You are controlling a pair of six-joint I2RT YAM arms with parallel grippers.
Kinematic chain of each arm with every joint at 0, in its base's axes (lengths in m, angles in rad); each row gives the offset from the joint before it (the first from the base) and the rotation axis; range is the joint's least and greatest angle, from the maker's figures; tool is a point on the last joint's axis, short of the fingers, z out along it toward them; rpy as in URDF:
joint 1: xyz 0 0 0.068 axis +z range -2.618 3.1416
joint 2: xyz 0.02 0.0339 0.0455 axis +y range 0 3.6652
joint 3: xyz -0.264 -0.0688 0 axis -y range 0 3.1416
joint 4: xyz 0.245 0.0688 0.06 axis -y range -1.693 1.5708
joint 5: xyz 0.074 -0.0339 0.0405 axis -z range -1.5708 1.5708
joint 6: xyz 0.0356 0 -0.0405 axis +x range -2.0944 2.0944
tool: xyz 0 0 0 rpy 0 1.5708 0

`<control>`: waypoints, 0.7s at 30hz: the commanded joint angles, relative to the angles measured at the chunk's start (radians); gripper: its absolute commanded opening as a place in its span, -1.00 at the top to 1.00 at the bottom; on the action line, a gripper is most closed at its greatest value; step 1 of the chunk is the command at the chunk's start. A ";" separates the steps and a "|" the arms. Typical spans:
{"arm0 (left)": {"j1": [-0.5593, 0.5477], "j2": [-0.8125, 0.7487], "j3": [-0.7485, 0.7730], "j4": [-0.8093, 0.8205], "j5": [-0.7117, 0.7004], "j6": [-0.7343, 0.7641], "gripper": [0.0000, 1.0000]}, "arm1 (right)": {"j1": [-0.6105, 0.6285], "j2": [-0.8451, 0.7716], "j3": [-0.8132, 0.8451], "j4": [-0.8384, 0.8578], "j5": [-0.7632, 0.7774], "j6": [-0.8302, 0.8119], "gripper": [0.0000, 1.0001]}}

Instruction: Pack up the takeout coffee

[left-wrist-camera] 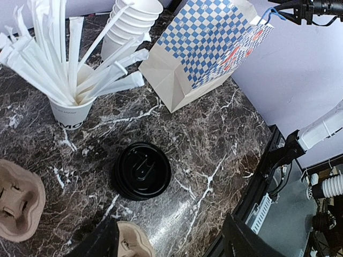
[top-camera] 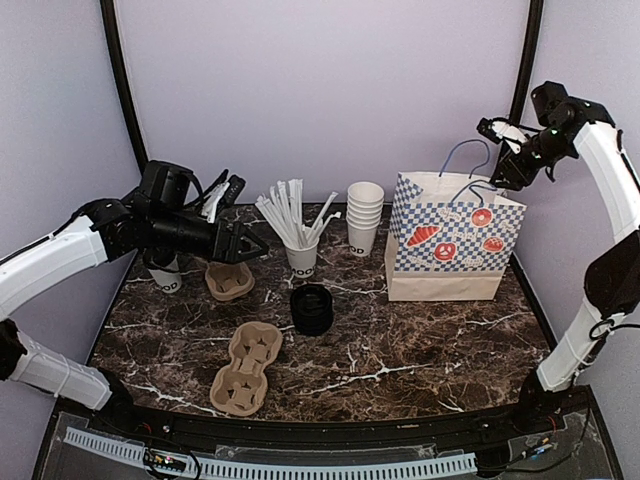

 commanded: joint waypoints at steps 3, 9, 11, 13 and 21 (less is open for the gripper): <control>-0.013 0.044 0.053 0.058 0.041 0.024 -0.38 | 0.002 -0.064 -0.083 0.054 -0.006 0.015 -0.16; -0.025 0.048 0.052 0.064 0.046 0.020 -0.38 | 0.002 0.069 0.045 0.125 -0.014 0.049 -0.28; -0.027 0.041 0.046 0.060 0.044 0.020 -0.38 | 0.002 0.130 0.112 0.118 -0.035 0.055 -0.30; -0.028 0.032 0.039 0.055 0.039 0.018 -0.38 | 0.002 0.196 0.181 0.095 -0.064 0.053 -0.31; -0.029 -0.003 0.015 0.052 0.028 0.014 -0.37 | 0.003 0.329 0.268 0.012 -0.164 -0.030 -0.15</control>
